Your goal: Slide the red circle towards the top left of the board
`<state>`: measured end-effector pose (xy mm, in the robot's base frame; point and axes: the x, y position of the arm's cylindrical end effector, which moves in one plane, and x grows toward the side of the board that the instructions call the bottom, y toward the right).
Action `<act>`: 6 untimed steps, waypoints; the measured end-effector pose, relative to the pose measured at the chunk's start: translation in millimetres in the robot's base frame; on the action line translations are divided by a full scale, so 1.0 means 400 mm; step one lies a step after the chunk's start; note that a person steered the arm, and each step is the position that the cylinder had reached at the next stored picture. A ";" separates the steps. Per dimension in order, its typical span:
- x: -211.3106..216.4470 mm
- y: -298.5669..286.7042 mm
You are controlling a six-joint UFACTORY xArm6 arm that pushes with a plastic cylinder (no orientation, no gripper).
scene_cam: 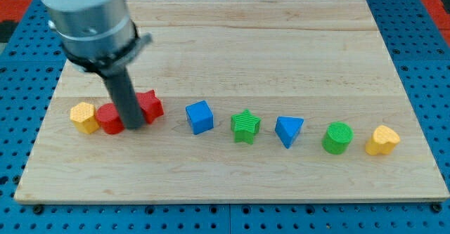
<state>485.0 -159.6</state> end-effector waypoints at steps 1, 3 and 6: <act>-0.013 0.004; 0.015 -0.167; -0.233 -0.024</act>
<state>391.7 -169.2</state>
